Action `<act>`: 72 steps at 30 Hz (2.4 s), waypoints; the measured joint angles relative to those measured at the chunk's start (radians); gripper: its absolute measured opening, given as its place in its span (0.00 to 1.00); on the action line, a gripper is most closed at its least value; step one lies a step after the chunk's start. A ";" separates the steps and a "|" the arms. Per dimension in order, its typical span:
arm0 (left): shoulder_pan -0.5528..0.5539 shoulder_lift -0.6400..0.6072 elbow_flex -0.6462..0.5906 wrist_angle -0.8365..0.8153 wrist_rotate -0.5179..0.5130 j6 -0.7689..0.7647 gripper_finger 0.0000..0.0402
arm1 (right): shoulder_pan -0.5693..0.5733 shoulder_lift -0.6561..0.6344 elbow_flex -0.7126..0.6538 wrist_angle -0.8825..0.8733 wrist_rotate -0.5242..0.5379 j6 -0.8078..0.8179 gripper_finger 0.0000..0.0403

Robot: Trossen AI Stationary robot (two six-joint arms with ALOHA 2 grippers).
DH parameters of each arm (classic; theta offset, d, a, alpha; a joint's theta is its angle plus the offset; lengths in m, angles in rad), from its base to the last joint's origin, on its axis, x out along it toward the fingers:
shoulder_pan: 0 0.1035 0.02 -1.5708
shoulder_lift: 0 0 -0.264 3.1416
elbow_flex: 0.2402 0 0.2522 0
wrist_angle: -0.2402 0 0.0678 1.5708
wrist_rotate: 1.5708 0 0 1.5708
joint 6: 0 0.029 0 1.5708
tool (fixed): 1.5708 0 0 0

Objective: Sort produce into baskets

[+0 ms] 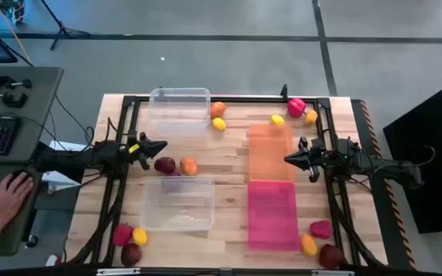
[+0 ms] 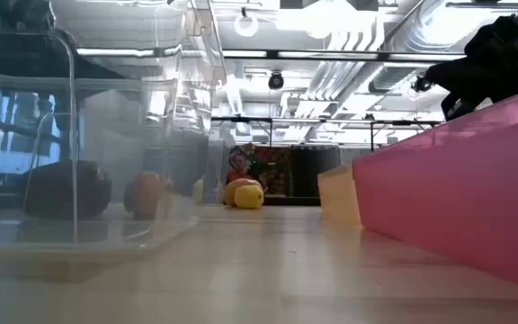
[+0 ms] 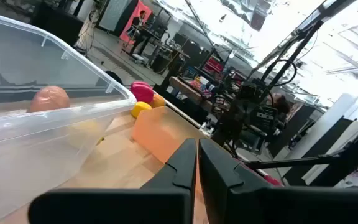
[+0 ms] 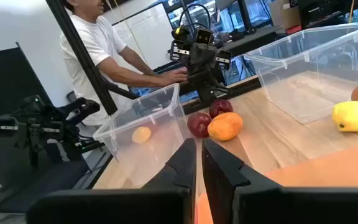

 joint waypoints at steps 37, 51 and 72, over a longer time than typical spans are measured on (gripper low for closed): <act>0.000 0.000 0.000 0.000 0.000 0.000 0.01 | 0.000 0.000 0.000 0.000 0.000 0.000 0.04; 0.000 0.000 0.000 0.000 0.000 0.000 0.01 | 0.000 0.000 0.000 0.000 0.000 0.000 0.04; 0.017 0.032 0.000 0.391 -0.358 -0.217 0.01 | 0.000 0.000 0.000 0.000 0.000 0.000 0.04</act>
